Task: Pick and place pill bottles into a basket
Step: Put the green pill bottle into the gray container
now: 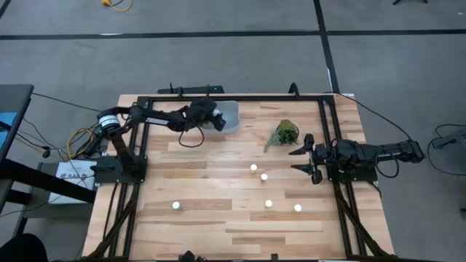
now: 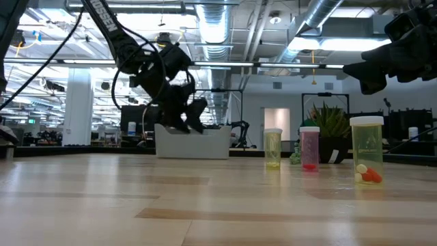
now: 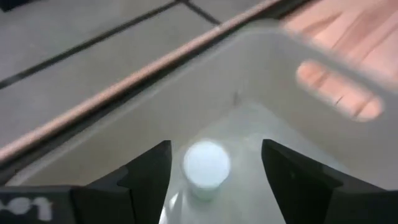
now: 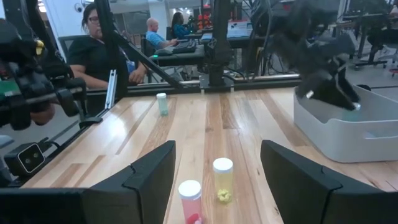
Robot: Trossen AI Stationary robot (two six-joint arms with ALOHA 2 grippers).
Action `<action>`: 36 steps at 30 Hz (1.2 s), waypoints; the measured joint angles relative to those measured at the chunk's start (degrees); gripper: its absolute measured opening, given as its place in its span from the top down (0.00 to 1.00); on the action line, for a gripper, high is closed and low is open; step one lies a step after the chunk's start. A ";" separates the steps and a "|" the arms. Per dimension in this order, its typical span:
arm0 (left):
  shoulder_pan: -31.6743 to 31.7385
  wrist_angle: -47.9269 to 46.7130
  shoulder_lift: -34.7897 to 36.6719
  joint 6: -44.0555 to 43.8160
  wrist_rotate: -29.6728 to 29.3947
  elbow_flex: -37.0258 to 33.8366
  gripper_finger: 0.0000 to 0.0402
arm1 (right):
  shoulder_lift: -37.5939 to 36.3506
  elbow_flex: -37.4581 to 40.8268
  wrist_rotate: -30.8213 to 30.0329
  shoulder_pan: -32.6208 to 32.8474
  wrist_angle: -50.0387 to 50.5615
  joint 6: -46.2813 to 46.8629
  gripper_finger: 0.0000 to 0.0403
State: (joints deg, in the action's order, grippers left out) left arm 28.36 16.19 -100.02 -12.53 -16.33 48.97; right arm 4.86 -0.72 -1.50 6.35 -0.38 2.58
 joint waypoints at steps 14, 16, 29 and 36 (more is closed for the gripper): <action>-10.12 -4.39 13.69 8.07 5.50 0.02 0.40 | 0.00 0.00 0.00 0.00 0.00 -0.02 0.43; -14.53 -7.33 15.66 10.44 3.22 0.02 0.40 | 0.00 -0.01 0.00 0.00 0.00 0.00 0.43; -47.36 -29.43 24.45 -5.67 -15.81 -0.52 0.40 | 0.00 0.01 0.00 0.00 0.00 0.01 0.43; -62.60 -37.53 26.74 -23.37 -21.08 -0.52 0.40 | 0.00 -0.01 0.00 0.00 -0.02 -0.01 0.43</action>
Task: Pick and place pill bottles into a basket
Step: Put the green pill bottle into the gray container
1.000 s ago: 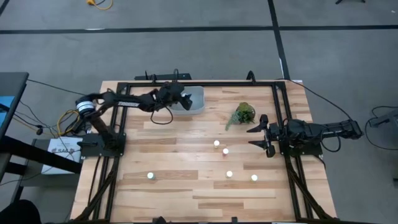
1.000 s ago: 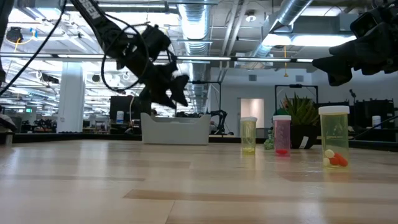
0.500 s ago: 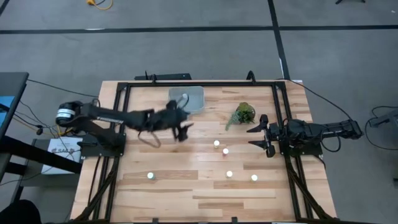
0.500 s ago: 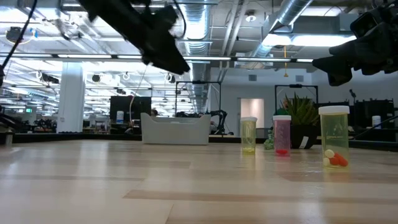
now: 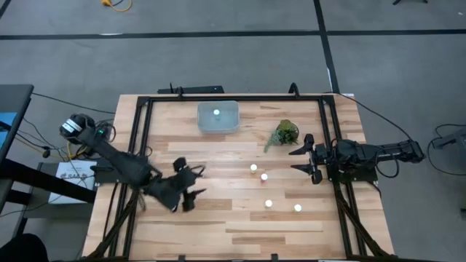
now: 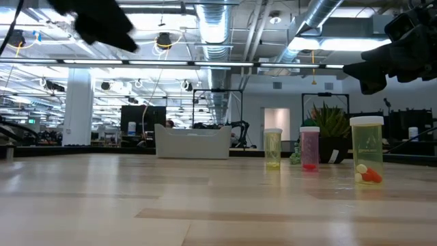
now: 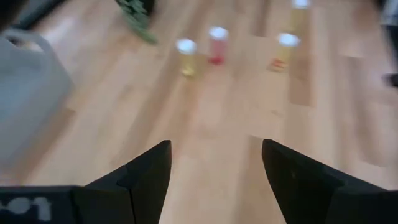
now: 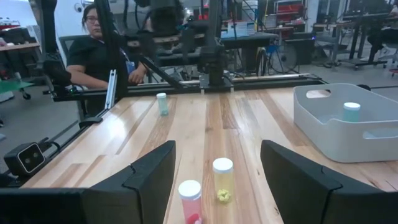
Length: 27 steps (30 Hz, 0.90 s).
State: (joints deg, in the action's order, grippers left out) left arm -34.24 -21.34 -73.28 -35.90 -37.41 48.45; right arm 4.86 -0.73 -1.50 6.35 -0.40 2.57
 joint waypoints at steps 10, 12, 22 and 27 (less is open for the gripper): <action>-11.78 -7.98 0.58 -16.73 4.14 -0.02 0.40 | 0.00 0.00 0.00 0.00 0.02 0.01 0.43; -13.24 -11.50 0.58 -20.99 5.34 -0.02 0.40 | 0.00 0.02 0.00 0.00 0.01 0.01 0.43; -19.64 -20.42 -1.52 -36.02 7.30 -0.02 0.40 | 0.00 0.00 0.00 0.00 0.02 0.00 0.43; -20.08 -21.21 -5.79 -37.44 8.62 -0.03 0.40 | 0.00 0.02 0.00 0.00 0.02 0.02 0.43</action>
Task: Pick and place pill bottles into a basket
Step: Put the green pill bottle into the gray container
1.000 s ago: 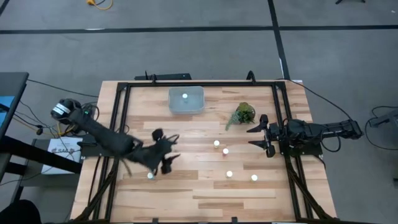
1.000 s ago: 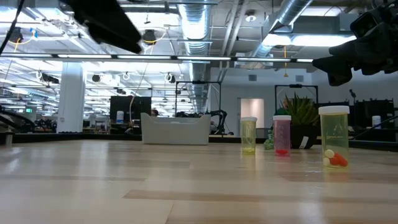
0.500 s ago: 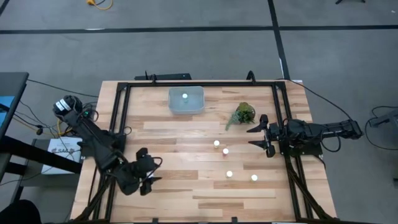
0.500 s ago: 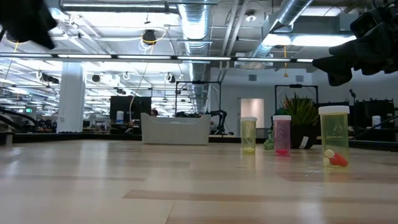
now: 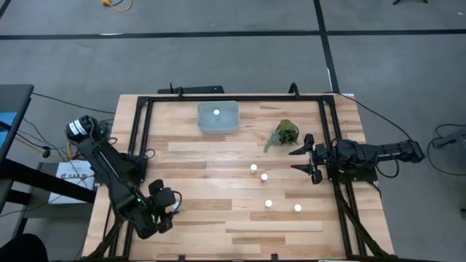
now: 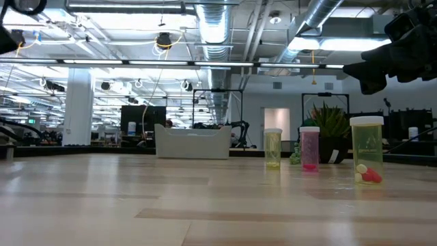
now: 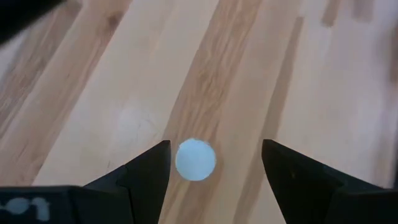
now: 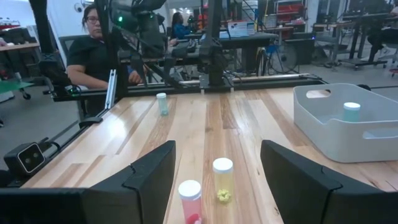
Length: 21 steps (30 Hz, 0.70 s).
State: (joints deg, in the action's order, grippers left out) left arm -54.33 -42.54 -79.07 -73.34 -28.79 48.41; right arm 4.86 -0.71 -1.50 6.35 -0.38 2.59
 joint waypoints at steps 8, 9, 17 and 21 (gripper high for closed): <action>0.00 -0.05 -5.44 -2.54 2.59 -0.03 0.40 | 0.00 -0.01 0.00 0.00 0.00 0.00 0.43; 0.00 -0.14 -5.55 -2.70 2.66 -0.03 0.40 | 0.00 -0.02 0.00 0.00 0.00 -0.01 0.43; 0.51 -2.20 -5.44 -2.97 2.28 0.01 0.40 | 0.00 0.00 0.00 0.00 0.00 0.00 0.43; 0.83 -3.61 -5.44 -3.02 1.15 0.01 0.40 | 0.00 0.00 0.00 0.00 0.00 -0.02 0.43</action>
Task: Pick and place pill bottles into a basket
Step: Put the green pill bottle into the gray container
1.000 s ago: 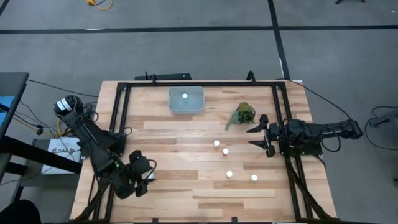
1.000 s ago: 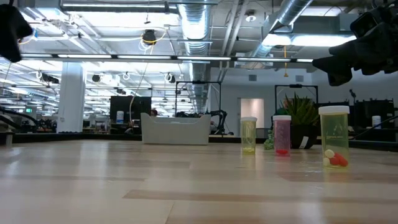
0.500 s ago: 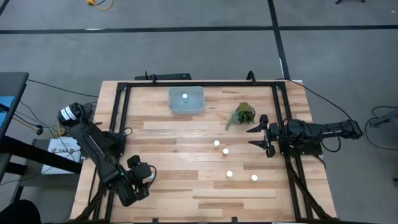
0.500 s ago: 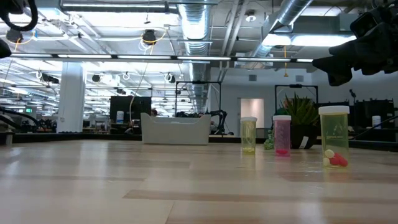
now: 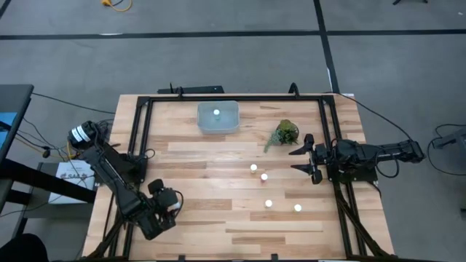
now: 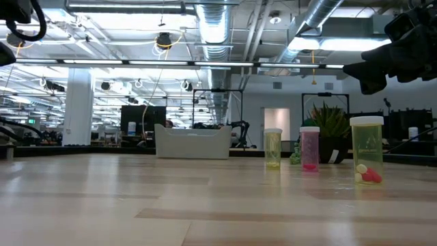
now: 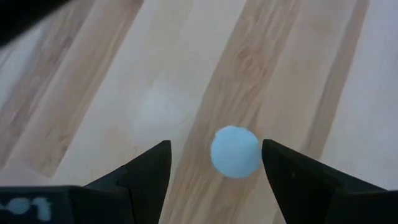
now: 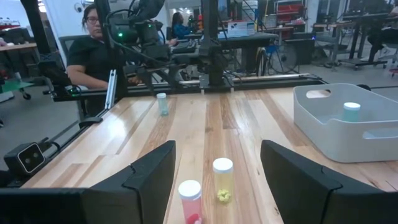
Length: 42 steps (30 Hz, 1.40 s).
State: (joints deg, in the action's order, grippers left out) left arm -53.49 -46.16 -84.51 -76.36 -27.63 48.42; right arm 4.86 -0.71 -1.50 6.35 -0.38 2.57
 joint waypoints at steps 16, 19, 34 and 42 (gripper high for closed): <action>1.46 0.66 0.00 -2.58 1.13 0.00 0.40 | 0.00 -0.01 0.00 0.00 0.00 0.00 0.43; 1.48 0.74 0.00 -3.64 1.74 0.00 0.40 | 0.00 -0.01 0.00 0.00 0.00 0.00 0.43; 3.08 1.85 0.00 -5.97 3.43 0.02 0.40 | 0.00 0.00 0.00 0.00 0.00 0.01 0.43; 3.10 1.92 -0.61 -8.03 4.17 0.11 0.40 | 0.00 -0.02 0.00 0.00 0.00 0.02 0.43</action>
State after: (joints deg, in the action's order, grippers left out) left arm -50.39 -44.24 -85.12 -84.38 -23.46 48.53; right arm 4.86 -0.73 -1.50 6.35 -0.38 2.59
